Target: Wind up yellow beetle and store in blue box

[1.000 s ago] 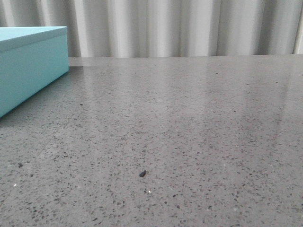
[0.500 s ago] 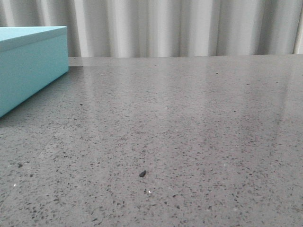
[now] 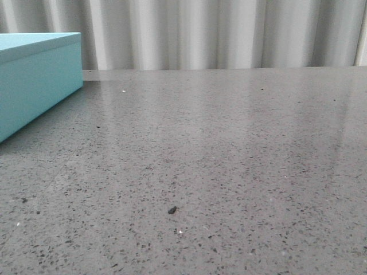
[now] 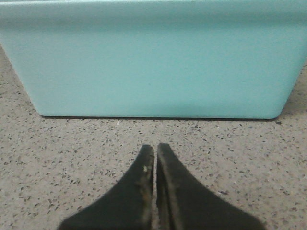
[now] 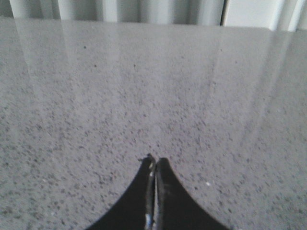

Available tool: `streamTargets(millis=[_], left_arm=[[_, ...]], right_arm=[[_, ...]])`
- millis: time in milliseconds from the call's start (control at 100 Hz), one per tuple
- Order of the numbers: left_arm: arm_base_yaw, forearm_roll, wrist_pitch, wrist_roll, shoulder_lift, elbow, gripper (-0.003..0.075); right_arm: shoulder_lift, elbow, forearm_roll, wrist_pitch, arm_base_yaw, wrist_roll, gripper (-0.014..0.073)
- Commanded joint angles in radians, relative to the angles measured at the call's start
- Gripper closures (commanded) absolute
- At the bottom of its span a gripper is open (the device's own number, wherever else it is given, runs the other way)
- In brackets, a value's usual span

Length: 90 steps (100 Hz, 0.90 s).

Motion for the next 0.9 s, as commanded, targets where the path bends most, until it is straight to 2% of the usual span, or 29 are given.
streamTargets(millis=[0, 120, 890], left_arm=[[-0.005, 0.001, -0.052, -0.004, -0.032, 0.025, 0.0741], [-0.005, 0.001, -0.052, -0.004, -0.032, 0.025, 0.0741], [-0.005, 0.001, -0.052, -0.004, -0.032, 0.025, 0.0741]], right_arm=[[-0.017, 0.020, 0.011, -0.018, -0.012, -0.005, 0.0655], [-0.017, 0.020, 0.028, 0.043, -0.012, -0.005, 0.0655], [-0.017, 0.020, 0.028, 0.041, -0.012, -0.005, 0.0655]])
